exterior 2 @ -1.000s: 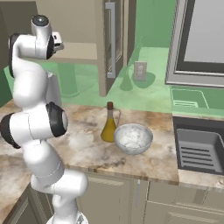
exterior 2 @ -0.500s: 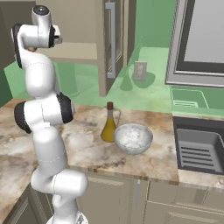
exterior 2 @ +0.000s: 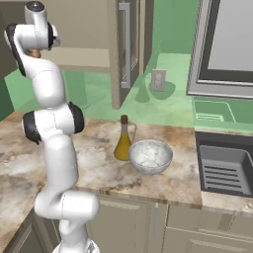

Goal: Retrieve the bottle and the shaker from the cabinet and place them next to the mixing bowl on the counter. Then add garlic from the fridge to the mixing bowl.

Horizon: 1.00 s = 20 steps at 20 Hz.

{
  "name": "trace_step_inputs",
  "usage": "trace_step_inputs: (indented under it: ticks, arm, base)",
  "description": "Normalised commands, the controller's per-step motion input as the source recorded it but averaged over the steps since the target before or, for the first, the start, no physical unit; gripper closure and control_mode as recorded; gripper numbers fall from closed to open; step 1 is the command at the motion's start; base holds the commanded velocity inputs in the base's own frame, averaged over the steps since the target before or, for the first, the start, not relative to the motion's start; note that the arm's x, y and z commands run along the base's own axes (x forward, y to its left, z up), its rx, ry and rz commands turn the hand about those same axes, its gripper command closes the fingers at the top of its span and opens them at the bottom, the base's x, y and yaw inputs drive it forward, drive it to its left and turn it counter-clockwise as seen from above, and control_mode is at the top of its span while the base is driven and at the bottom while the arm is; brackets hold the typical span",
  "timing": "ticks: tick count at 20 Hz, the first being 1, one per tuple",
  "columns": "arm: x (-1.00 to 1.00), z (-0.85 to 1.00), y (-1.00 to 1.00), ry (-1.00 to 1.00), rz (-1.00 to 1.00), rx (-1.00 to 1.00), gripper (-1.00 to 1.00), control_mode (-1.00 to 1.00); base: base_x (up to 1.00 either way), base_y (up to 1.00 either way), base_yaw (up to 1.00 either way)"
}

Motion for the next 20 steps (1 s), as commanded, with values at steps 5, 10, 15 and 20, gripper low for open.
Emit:
trace_step_inputs:
  ticks: [5,10,15,20]
  arm:
    - [0.0,-0.28,0.15,-0.02,0.0,0.01,-1.0,-1.0]
    - [0.02,-0.45,0.0,0.03,0.0,0.01,-1.0,-1.0]
    - [0.06,-0.26,0.02,0.02,0.0,0.0,-1.0,-1.0]
    - [0.01,-0.03,0.04,0.0,0.0,0.0,1.0,-1.0]
  base:
    - [0.0,0.0,0.0]
    - [0.0,0.0,0.0]
    - [0.0,0.0,0.0]
    - [0.0,0.0,0.0]
